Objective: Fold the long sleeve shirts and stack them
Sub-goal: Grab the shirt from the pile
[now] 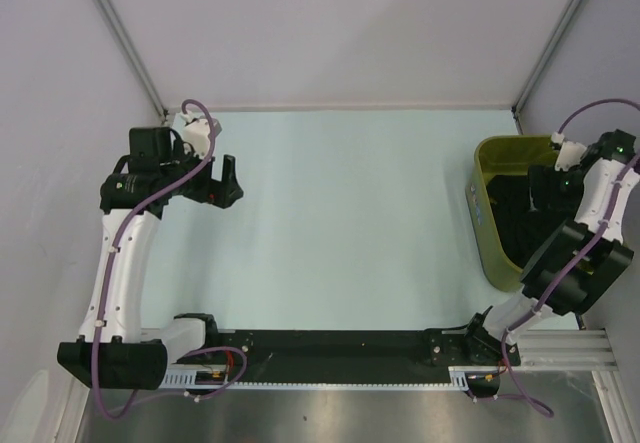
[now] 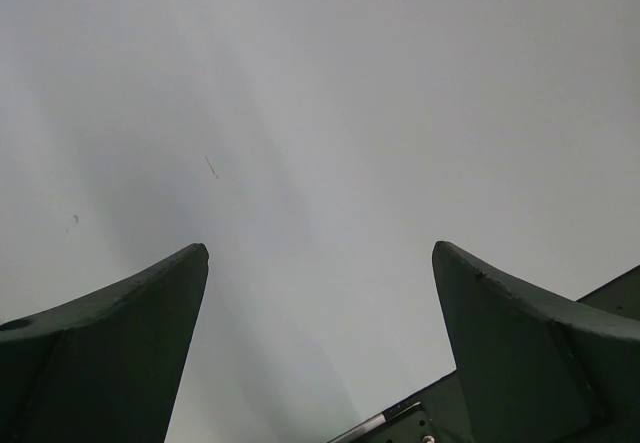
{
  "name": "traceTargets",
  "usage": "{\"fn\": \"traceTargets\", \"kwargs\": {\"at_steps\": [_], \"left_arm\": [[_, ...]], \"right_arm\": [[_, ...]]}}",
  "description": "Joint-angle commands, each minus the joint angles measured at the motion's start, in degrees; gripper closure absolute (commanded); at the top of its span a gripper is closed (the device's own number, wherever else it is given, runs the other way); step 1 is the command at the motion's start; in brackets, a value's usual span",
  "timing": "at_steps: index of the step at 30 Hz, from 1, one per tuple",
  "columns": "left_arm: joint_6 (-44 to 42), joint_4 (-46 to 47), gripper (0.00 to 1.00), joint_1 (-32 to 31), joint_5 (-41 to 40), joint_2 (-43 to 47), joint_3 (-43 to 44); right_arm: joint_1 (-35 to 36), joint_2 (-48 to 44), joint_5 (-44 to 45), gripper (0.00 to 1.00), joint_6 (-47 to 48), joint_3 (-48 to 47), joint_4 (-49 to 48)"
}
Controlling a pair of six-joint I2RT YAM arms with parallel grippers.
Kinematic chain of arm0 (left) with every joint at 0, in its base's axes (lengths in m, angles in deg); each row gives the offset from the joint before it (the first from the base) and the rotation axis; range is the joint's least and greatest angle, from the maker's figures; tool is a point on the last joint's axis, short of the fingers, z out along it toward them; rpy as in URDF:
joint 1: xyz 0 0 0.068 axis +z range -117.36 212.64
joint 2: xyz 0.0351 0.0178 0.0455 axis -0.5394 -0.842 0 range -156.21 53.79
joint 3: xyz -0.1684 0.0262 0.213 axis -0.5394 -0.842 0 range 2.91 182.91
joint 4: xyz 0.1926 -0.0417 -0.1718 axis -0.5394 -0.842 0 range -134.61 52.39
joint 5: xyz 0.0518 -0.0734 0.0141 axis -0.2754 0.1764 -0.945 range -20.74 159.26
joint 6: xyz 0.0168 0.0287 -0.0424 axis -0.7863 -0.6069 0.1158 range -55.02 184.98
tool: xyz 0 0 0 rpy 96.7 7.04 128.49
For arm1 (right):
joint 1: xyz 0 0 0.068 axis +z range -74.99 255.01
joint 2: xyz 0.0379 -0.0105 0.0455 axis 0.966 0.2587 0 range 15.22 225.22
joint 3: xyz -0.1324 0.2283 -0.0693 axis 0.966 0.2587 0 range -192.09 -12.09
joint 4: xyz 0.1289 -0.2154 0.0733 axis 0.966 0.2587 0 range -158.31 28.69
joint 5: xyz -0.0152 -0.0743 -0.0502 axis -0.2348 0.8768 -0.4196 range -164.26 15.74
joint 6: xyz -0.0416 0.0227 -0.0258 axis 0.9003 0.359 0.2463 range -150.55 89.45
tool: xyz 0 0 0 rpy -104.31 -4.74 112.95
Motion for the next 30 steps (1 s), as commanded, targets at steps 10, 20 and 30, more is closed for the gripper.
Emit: {"fn": "traceTargets", "kwargs": {"at_steps": [10,20,30], "left_arm": [[-1.50,2.41,0.01,0.23,3.56,1.99,-1.05],[-1.15,3.38,0.01,0.23,3.82,2.00,-1.40],[1.57,5.75,0.00,0.23,3.48,1.29,0.71]], "right_arm": [[7.44,10.87,14.62,0.00,-4.82,19.20,-25.84],[5.60,6.88,9.01,0.72,-3.59,17.90,-20.68],[3.84,-7.73,-4.33,1.00,-4.20,-6.92,-4.51]]}}
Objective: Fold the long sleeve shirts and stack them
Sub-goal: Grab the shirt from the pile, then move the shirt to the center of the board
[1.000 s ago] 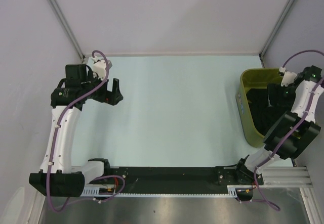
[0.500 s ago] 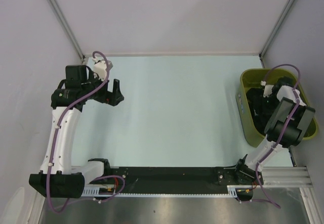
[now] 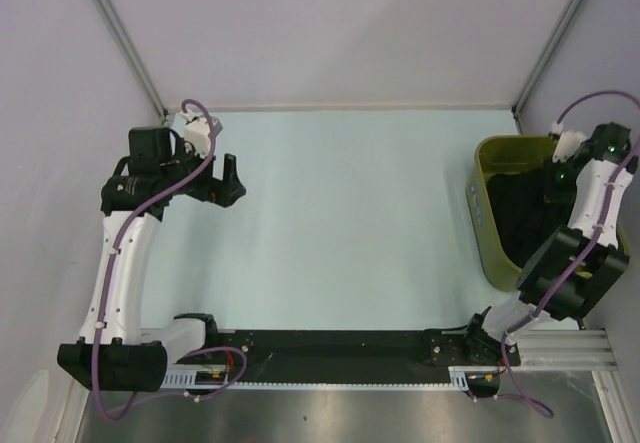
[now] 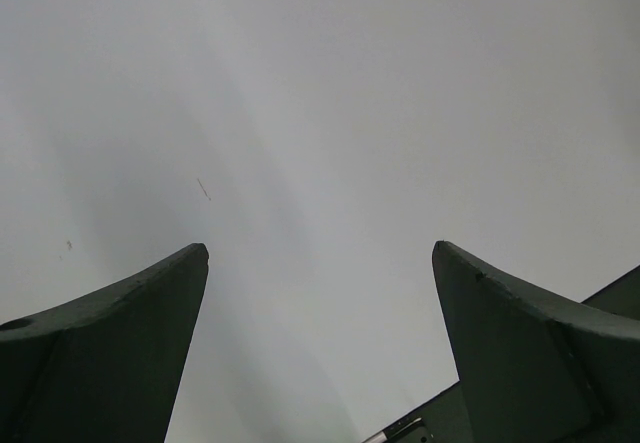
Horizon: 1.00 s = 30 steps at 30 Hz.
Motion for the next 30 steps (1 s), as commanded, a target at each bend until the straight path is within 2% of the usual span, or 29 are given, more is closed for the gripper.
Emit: {"fn": "traceTargets", "kwargs": {"at_steps": [1,5,8,13,15,16,18,19,24,26,30], "left_arm": [[1.88,3.33,0.01,0.34,0.33,0.66,2.00],[3.81,4.82,0.01,0.42,-0.90,0.48,3.05],[5.82,5.35,0.01,2.25,-0.73,-0.31,4.28],[11.27,8.06,0.01,7.18,2.86,-1.45,5.78],[13.12,9.39,0.01,10.26,5.85,-1.36,5.69],[14.61,11.05,0.01,11.23,6.30,-0.93,5.25],[15.76,12.37,0.01,13.60,7.26,-0.49,4.72],[16.29,13.43,0.01,14.22,7.79,-0.31,4.46],[16.82,14.92,0.01,15.98,7.79,0.04,3.06],[17.44,15.54,0.01,16.59,7.62,0.48,2.26],[19.28,18.09,0.01,19.31,6.74,1.01,0.95]], "right_arm": [[0.78,-7.39,-9.49,1.00,-1.45,-17.85,7.91],[5.52,-8.01,-13.10,1.00,-6.97,-30.60,9.25],[12.72,-7.31,-12.76,1.00,-10.84,-40.88,8.29],[29.67,-3.01,-9.95,1.00,-16.04,-59.58,3.37],[36.43,-1.60,-5.74,1.00,-16.57,-62.34,-0.39],[42.82,-0.72,-3.98,1.00,-16.66,-63.40,-1.90],[48.92,-0.01,2.08,1.00,-15.70,-64.72,-7.32],[54.78,0.43,4.27,1.00,-15.52,-64.90,-9.80],[67.65,1.83,12.29,1.00,-12.19,-64.19,-32.26],[74.30,3.32,15.63,1.00,-8.94,-65.25,-36.96],[79.18,7.63,17.30,1.00,-9.71,-65.43,-47.32]]}}
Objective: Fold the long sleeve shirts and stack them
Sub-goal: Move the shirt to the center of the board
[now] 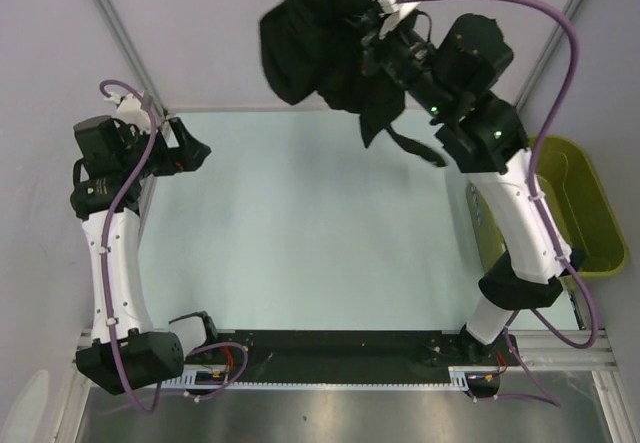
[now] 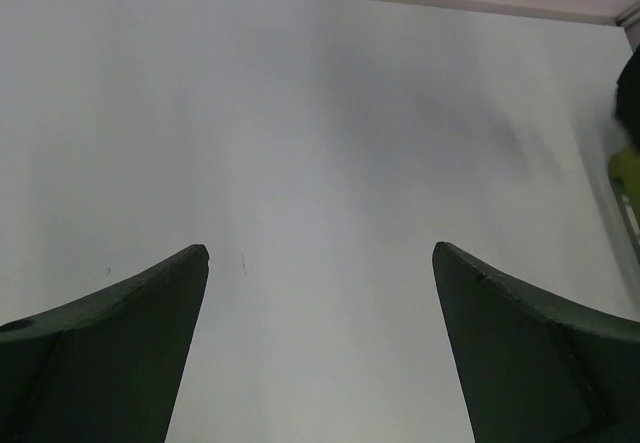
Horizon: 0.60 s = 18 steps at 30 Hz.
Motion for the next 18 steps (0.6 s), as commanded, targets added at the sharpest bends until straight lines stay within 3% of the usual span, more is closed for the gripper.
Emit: {"fn": "traceTargets", "kwargs": {"at_steps": [1,4,6,8,9,10,11,12,14,18], "left_arm": [[4.00,4.96,0.01,3.65,2.29,1.82,-1.50],[5.50,6.80,0.00,7.86,8.44,0.94,-2.03],[5.16,6.90,0.01,10.15,11.44,0.24,-1.77],[2.79,5.41,0.00,10.94,13.55,-0.99,-0.55],[-1.14,3.66,0.01,10.86,14.00,-1.60,-0.11],[-3.26,2.95,0.01,10.77,14.52,-1.78,-0.01],[-5.81,2.33,0.01,10.77,15.31,-1.96,-0.19],[-11.92,0.50,0.01,10.77,15.41,-1.87,-0.45],[-18.28,-1.45,0.01,9.37,13.83,-1.96,-2.03],[-34.18,-4.35,0.01,4.37,5.59,-1.61,-7.73]], "right_arm": [[4.28,2.50,5.46,1.00,0.23,-1.59,-21.60],[4.11,3.73,7.12,1.00,-6.17,0.16,-23.90],[1.14,2.86,8.00,1.00,-14.25,2.80,-20.33],[-3.25,-1.08,4.07,0.98,-21.36,13.02,-15.57],[-5.45,-3.19,1.79,0.90,-27.14,20.32,-12.33],[-10.96,-8.69,-5.63,0.49,-29.72,27.96,-12.03],[-13.19,-11.09,-9.53,0.23,-31.14,44.31,-10.64],[-15.56,-13.56,-12.53,0.03,-30.98,51.17,-9.32],[-18.56,-17.69,-16.60,0.00,-27.04,66.26,-3.29],[-19.54,-21.75,-15.73,0.00,-15.96,78.89,0.36]]}}
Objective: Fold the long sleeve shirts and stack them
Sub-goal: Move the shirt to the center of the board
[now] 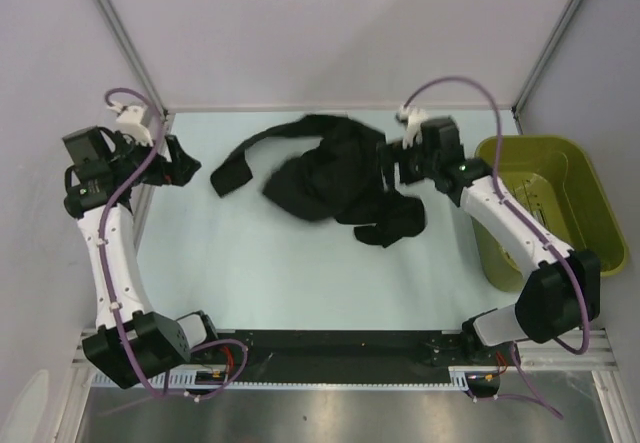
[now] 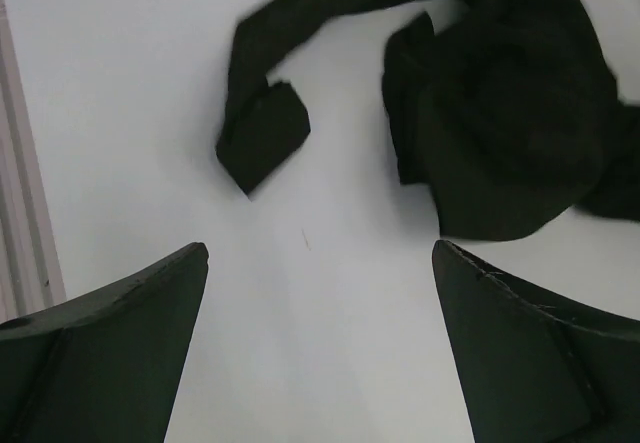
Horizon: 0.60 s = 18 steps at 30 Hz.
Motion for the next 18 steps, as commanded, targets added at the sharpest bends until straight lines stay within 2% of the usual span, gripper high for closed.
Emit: {"fn": "traceTargets", "kwargs": {"at_steps": [1,4,8,12,15,16,18], "left_arm": [[-20.38,-3.96,0.00,-6.89,-5.84,0.62,-7.14],[-22.42,-1.16,0.01,-11.38,-9.45,-1.04,-11.37],[-21.36,3.24,0.01,-14.64,-10.16,-8.24,-11.75],[-18.74,7.54,0.00,-18.95,-14.37,-16.85,-8.94],[-16.10,8.96,0.02,-21.15,-18.59,-24.93,-1.50],[-15.48,7.83,0.03,-21.94,-18.16,-29.13,0.45],[-14.25,5.36,0.03,-23.25,-14.65,-31.36,2.75]], "right_arm": [[0.79,-5.73,-6.41,0.00,8.56,9.88,6.13],[2.28,-3.19,-6.86,0.00,11.92,9.10,7.62],[2.90,1.72,-5.72,0.02,12.28,8.74,7.10],[1.24,7.69,-1.85,0.09,11.75,8.92,7.71],[-0.35,9.46,-1.23,0.11,11.05,9.71,7.71],[-0.44,10.17,-0.71,0.11,10.96,9.88,7.89],[-0.70,10.52,0.35,0.11,11.66,11.11,7.89]]}}
